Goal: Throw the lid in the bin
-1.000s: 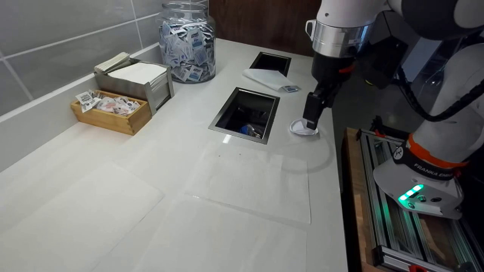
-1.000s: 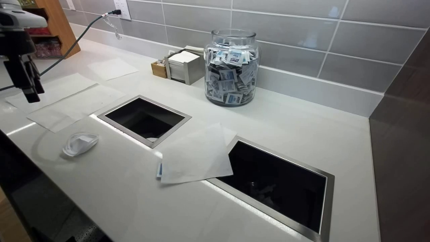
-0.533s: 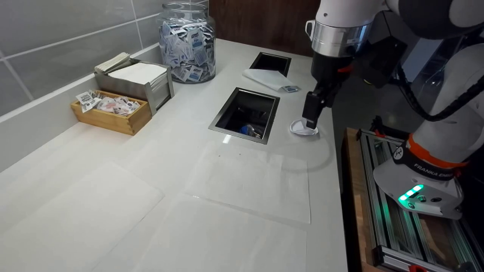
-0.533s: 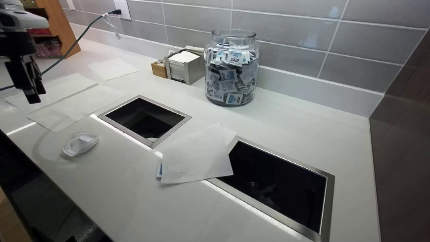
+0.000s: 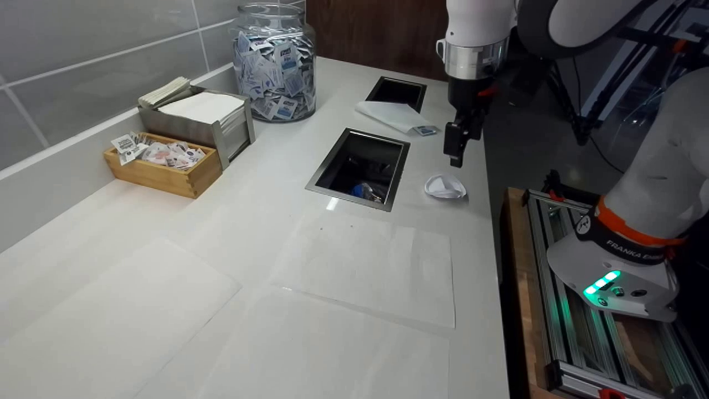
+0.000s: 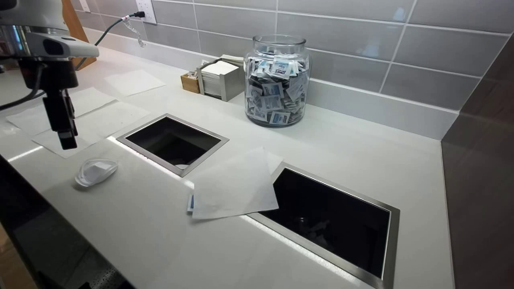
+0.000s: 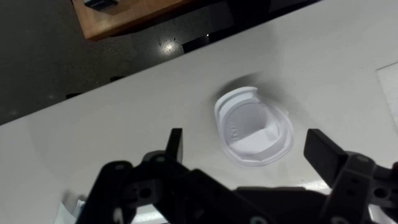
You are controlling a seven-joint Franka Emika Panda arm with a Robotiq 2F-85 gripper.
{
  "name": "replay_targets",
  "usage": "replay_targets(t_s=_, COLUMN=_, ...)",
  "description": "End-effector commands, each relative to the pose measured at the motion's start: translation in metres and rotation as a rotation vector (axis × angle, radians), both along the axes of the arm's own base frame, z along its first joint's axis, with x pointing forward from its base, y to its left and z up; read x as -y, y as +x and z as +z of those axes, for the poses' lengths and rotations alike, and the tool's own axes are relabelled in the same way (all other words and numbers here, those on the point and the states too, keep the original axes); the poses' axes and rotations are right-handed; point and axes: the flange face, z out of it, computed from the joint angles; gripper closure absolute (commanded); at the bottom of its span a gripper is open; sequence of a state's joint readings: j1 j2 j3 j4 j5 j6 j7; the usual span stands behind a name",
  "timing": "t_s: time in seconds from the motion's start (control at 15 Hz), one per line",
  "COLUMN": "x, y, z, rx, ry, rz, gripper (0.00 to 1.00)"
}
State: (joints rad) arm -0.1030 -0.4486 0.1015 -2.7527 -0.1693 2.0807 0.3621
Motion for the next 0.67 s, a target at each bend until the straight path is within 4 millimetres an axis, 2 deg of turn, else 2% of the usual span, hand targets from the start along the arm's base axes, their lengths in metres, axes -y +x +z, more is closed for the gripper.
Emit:
replay_targets(t_s=0.0, x=0.005, y=0.012, z=-0.022, rx=0.002, ry=-0.016, rz=0.122, gripper=0.00)
replay_targets(t_s=0.33, x=0.000, y=0.023, z=-0.057, rx=-0.006, ry=-0.010, rz=0.234, gripper=0.00)
replay_targets(t_s=0.6, x=-0.001, y=0.023, z=-0.081, rx=-0.046, ry=0.037, rz=0.288, gripper=0.00)
